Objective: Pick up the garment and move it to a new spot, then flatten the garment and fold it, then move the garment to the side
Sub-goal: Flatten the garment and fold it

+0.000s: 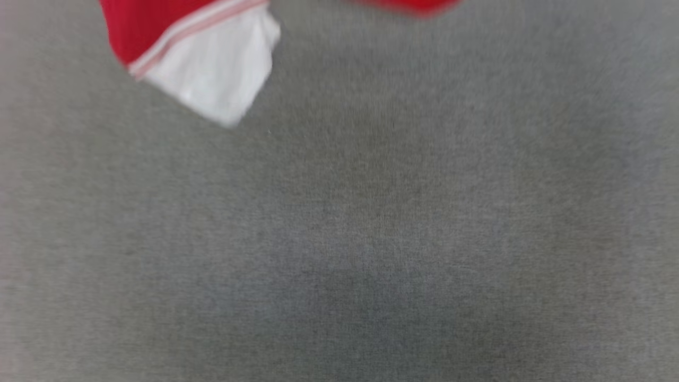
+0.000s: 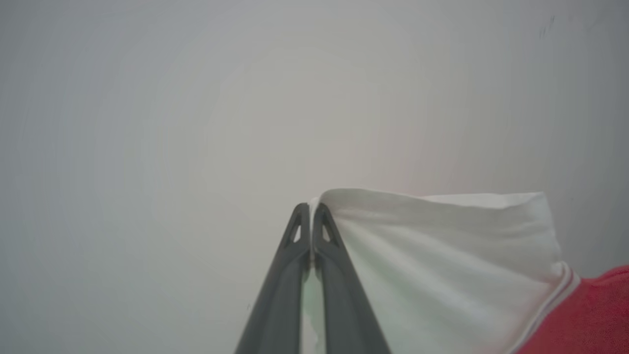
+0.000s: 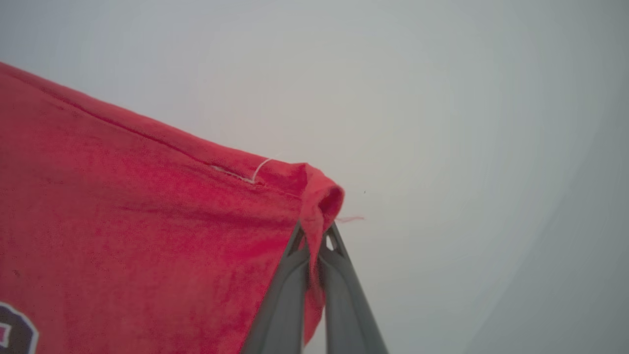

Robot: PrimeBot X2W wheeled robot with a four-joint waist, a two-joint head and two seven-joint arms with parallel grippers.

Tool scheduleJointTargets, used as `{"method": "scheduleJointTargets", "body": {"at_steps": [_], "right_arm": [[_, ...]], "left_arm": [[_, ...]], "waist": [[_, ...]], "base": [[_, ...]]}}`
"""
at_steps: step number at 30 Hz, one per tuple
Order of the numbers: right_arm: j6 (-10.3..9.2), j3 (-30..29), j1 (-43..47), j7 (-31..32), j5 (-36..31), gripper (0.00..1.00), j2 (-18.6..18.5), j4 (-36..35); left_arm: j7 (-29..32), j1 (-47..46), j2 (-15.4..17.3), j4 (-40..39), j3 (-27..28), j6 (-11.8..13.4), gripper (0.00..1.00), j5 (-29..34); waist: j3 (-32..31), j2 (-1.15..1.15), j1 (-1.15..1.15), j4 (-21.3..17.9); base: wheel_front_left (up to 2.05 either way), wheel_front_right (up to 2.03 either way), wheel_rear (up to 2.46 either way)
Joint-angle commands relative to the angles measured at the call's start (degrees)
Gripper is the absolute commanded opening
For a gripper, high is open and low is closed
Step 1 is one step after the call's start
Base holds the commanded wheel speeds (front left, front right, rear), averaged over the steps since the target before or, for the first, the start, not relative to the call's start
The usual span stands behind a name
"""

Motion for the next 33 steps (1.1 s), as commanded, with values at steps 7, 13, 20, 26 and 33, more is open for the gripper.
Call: {"method": "scheduleJointTargets", "body": {"at_steps": [7,13,20,26,33], "right_arm": [[-0.01,-4.73,-7.62,-18.90,-15.69,0.00,1.77,6.71],[-0.01,-9.37,-8.04,-21.85,-25.40,0.00,3.69,7.70],[-0.01,-12.27,-4.89,-21.96,-28.77,0.00,5.62,8.48],[-0.01,-12.37,-2.53,-21.97,-28.21,0.00,5.69,11.49],[-0.01,-10.52,-0.27,-21.98,-24.44,0.00,5.34,14.33]], "left_arm": [[-13.25,-9.34,-4.01,3.66,0.67,0.79,0.00,3.11],[-16.94,-12.26,-6.29,5.48,1.20,-1.10,0.00,4.25],[-17.02,-4.36,-7.97,3.56,4.79,-1.38,0.00,5.06],[-17.05,4.45,-9.86,5.65,6.97,-1.95,0.00,5.74],[-16.67,9.82,-12.98,12.94,5.29,-3.14,0.00,2.89]], "waist": [[18.14,0.00,0.00,0.57],[24.02,0.00,0.00,2.79],[27.96,0.00,0.00,5.24],[26.11,0.00,0.00,6.67],[21.98,0.00,0.00,7.72]], "base": [[0.00,0.00,0.00],[0.00,0.00,0.00],[0.00,0.00,0.00],[0.00,0.00,0.00],[0.00,0.00,0.00]]}}
